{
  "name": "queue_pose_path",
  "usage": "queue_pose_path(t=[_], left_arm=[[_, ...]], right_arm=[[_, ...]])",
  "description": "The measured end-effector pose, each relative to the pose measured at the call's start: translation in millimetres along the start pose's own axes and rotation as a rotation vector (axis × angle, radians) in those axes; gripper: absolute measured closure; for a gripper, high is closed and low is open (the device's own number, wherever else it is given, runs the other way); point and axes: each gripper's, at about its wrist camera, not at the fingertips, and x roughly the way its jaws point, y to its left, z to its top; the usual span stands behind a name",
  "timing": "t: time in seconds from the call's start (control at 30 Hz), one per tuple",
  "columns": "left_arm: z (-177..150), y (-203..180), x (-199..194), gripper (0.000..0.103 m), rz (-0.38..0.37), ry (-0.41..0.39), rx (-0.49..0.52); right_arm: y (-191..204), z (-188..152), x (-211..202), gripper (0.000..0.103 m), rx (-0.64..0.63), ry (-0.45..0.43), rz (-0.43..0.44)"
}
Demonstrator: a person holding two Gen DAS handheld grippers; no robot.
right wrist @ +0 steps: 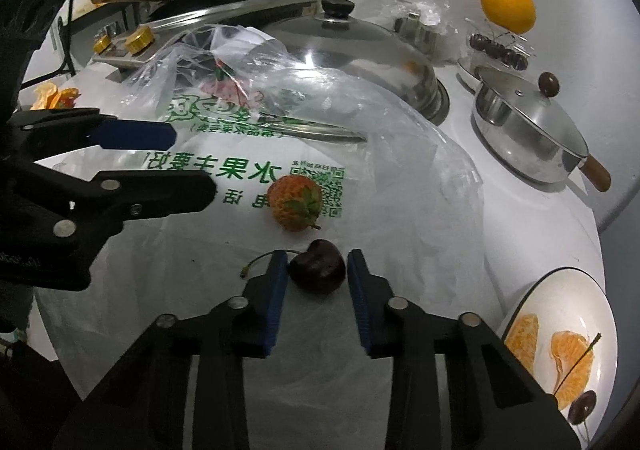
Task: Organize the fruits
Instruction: 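Grasp the last dark cherry on the bag with the right tool, then grasp the strawberry with the left tool while the right tool holds the cherry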
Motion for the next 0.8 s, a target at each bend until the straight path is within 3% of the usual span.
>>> queue_pose_path(t=[0.57, 0.8], left_arm=[[15, -25, 17, 0.034, -0.003, 0.018, 0.06], [18, -31, 36, 0.034, -0.002, 0.047, 0.083]], right_arm=[[-33, 9, -39, 0.072, 0.067, -0.14, -0.025], [-47, 7, -39, 0.072, 0.106, -0.154, -0.035]])
